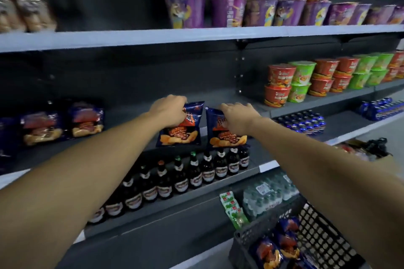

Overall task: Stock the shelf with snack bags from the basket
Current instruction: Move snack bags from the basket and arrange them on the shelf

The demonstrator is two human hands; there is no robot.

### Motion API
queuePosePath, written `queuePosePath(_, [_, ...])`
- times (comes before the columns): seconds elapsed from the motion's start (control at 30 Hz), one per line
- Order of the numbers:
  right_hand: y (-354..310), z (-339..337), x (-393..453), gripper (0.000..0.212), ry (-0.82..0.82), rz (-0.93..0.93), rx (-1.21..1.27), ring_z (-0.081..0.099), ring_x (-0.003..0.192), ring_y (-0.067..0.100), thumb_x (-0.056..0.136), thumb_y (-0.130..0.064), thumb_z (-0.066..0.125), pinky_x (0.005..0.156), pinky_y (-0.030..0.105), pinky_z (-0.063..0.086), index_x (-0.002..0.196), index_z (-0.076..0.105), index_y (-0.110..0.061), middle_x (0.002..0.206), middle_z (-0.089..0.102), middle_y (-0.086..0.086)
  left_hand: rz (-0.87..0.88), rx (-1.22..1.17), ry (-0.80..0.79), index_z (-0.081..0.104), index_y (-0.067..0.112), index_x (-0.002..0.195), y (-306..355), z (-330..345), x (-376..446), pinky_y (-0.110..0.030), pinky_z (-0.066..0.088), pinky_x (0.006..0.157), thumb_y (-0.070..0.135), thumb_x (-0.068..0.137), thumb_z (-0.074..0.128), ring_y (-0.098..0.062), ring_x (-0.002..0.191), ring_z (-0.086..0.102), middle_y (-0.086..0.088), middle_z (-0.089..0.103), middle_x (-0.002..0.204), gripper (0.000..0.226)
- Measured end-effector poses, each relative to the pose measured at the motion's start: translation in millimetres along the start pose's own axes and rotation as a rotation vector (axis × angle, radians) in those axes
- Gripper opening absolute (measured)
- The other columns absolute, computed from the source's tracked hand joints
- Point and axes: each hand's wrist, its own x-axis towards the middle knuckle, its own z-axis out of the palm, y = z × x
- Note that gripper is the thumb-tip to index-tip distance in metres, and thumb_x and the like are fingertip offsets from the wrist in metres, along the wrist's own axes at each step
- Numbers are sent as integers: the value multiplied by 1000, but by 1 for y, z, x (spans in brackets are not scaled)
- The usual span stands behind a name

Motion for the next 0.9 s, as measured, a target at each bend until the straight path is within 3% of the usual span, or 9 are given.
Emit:
queuePosePath(0.13, [-99, -4, 41, 42, 0, -163, 22, 46, 126, 32, 99, -25, 49, 103, 52, 32, 138, 38, -16, 139, 52, 7, -150, 60, 13, 57, 16, 119, -98, -17, -55, -37, 51, 71, 11, 90, 51, -26, 88, 61, -9, 63, 107, 30])
queuePosePath(0.27, [-206, -2, 78, 39, 2, -302, 27, 46, 123, 33, 101, -25, 47, 101, 50, 34, 138, 38, -15, 137, 52, 8, -300, 120, 7, 53, 15, 129, -197, -27, -113, -38, 51, 80, 15, 91, 50, -34, 104, 61, -15, 61, 121, 38])
queuePosePath(0.4, [-305, 1, 105, 44, -1, -387, 37, 45, 125, 30, 100, -25, 47, 102, 48, 33, 142, 35, -17, 140, 50, 7, -392, 120, -5, 51, 15, 131, -286, -34, -164, -42, 52, 85, 14, 92, 48, -35, 104, 61, -15, 61, 120, 39])
queuePosePath(0.5, [-356, 1, 125, 40, -9, -403, 23, 47, 122, 31, 100, -23, 47, 103, 51, 33, 138, 38, -15, 135, 53, 8, -430, 129, 4, 51, 16, 133, -340, -38, -183, -40, 53, 80, 13, 93, 49, -32, 99, 62, -12, 62, 115, 40])
queuePosePath(0.67, [-395, 4, 153, 43, -16, -383, 23, 50, 117, 29, 100, -21, 48, 102, 49, 35, 141, 36, -15, 130, 54, 8, -428, 124, 22, 50, 15, 131, -393, -34, -183, -43, 55, 78, 11, 92, 49, -28, 92, 64, -8, 64, 108, 39])
queuePosePath(0.9, [-390, 12, 203, 50, -2, -316, 54, 48, 121, 29, 100, -23, 49, 99, 47, 35, 146, 31, -19, 135, 53, 6, -369, 97, 9, 50, 13, 134, -416, -19, -145, -41, 55, 77, 9, 92, 48, -29, 92, 65, -11, 65, 112, 42])
